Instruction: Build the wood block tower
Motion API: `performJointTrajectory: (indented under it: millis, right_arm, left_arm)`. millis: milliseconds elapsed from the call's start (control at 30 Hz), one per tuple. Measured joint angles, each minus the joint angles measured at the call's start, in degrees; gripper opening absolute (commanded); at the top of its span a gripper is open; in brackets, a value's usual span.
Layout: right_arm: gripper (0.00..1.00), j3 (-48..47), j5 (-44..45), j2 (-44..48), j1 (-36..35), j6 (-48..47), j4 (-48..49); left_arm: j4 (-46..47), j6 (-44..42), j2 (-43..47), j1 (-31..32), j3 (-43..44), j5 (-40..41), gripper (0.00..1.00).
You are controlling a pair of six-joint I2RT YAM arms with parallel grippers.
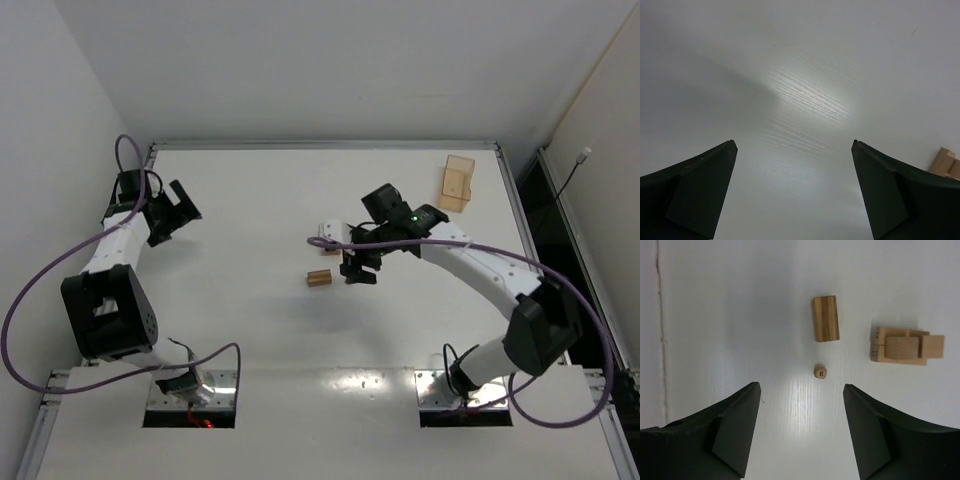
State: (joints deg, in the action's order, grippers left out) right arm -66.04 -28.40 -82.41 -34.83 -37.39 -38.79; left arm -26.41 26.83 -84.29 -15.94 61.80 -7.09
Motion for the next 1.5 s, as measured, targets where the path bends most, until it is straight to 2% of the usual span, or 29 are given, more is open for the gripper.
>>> performJointTrajectory:
  millis: [100,167,300,500,767,1133,1500]
  right_arm:
    - [0.62,-0.5,-1.2,-5.5,-0.1,-9.1,-2.6]
    - [0.57,-2.1,-1.7,-10.0,-0.2,-12.9,-4.4]
    - [0.54,-8.3,-2.5,-18.1,-0.2,-17.0,-6.8]
    - [0.54,-12.8,-4.3,-22.9,-0.4,-19.4,-8.5]
    - [0.51,-15.0,-4.1,-27.0,-3.7,-18.2,-8.8]
    - [0.51,-15.2,-0.5,-29.4,-5.4,-9.0,1.0]
    - [0.5,-19.1,0.4,-36.3,-5.4,-7.9,-0.9]
  left_arm:
    - [-1.0,-1.2,-3.0,-0.1,2.4,-2.8,0.99]
    - [-1.2,-2.3,-3.5,-0.1,3.6,-4.3,0.99]
    - [-0.8,-3.9,-3.5,-0.1,4.4,-7.3,0.99]
    - [-0.4,-4.9,-3.8,-0.1,3.6,-9.2,0.99]
    - [0.0,-4.9,-5.8,-0.1,3.5,-9.7,0.99]
    - [0.0,-3.6,-6.5,-0.1,3.5,-7.3,0.99]
    - [0.4,-3.4,-7.6,0.1,3.5,-5.7,0.99]
